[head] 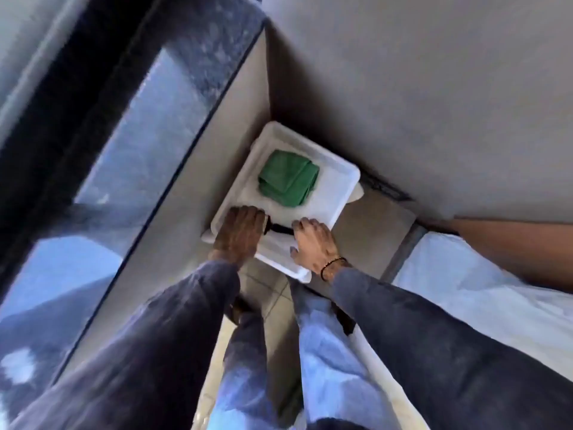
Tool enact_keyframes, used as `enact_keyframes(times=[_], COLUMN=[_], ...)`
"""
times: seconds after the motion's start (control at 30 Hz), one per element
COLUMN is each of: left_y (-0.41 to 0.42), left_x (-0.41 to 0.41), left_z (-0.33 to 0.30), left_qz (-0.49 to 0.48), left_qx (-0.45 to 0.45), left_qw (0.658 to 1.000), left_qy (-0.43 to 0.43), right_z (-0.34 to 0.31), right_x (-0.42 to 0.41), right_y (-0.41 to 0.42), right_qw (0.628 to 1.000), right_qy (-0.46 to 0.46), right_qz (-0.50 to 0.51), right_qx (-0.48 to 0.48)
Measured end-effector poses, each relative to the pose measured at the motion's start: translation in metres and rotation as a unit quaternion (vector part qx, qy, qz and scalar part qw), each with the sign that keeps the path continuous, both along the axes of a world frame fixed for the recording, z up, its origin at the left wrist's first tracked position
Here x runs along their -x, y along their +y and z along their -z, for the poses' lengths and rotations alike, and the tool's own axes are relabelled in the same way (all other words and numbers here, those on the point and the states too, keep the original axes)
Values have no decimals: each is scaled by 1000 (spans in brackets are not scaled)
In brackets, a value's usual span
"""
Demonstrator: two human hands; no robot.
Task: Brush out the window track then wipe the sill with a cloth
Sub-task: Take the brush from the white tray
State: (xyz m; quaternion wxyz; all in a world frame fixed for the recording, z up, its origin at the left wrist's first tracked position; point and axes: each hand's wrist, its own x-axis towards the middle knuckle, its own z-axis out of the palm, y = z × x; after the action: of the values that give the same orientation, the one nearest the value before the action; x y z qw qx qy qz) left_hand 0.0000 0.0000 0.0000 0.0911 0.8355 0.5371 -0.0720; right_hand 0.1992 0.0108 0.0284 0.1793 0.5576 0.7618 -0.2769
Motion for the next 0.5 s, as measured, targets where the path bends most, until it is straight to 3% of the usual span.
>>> enact_keyframes(times=[0.1,0.2,0.3,0.4,0.5], left_y=[7,23,33,33,29], left_x=[2,-5,-2,6,16], left_z=[13,-2,-9,-36,-76], left_qz=[7,-12,-50,-106,-223], left_qx=[2,65,133,194,255], left_qw=[1000,994,987,975,922], left_qy=[17,88,81,-33,-189], right_z=[20,25,15,-20,-77], right_x=[5,7,-2,-13,-18], right_y=[7,19,35,51,71], right_qw=[1000,1000,995,981,950], right_qy=[8,12,53,101,147], right_qz=[-5,11,82,163,266], right_qx=[-12,-5,29,41,75])
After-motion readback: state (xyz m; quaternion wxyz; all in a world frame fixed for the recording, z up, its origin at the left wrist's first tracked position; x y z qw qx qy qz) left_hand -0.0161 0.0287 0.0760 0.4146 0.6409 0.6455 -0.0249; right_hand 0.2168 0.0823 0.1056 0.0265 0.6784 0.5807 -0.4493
